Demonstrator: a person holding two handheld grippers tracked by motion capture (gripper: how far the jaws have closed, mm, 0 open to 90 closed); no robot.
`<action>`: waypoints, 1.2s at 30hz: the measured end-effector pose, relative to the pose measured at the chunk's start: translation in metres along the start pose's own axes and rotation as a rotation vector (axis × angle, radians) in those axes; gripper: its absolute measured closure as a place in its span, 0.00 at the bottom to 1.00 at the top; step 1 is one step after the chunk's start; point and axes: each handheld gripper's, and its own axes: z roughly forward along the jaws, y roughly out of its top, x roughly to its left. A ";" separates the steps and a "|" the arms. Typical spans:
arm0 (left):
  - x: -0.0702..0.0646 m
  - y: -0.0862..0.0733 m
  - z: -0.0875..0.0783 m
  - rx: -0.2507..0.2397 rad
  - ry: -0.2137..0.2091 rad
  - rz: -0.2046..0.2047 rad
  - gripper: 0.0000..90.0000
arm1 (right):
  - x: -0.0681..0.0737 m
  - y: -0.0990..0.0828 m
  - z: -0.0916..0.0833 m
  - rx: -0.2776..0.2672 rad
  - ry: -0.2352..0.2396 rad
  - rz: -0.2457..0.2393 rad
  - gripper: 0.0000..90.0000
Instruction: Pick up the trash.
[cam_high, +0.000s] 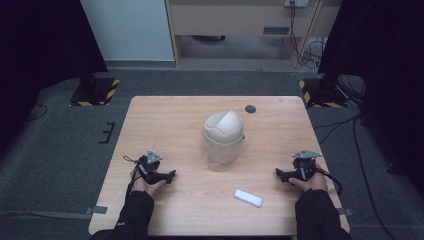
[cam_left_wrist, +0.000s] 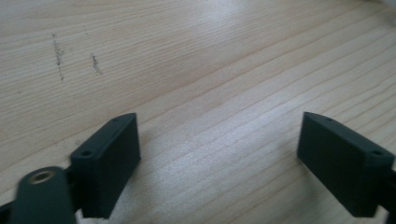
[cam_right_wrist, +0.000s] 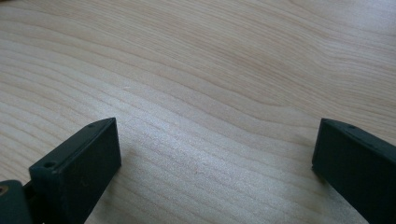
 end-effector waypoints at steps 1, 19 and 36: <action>-0.001 0.002 -0.002 -0.016 0.001 0.011 0.16 | 0.000 0.000 0.000 0.000 0.000 0.000 0.01; -0.001 0.031 -0.043 -0.250 -0.070 0.041 0.17 | 0.001 0.000 0.000 0.002 0.009 -0.007 0.01; 0.009 0.059 -0.072 -0.351 -0.124 0.055 0.17 | 0.001 0.000 0.000 0.002 0.010 -0.009 0.01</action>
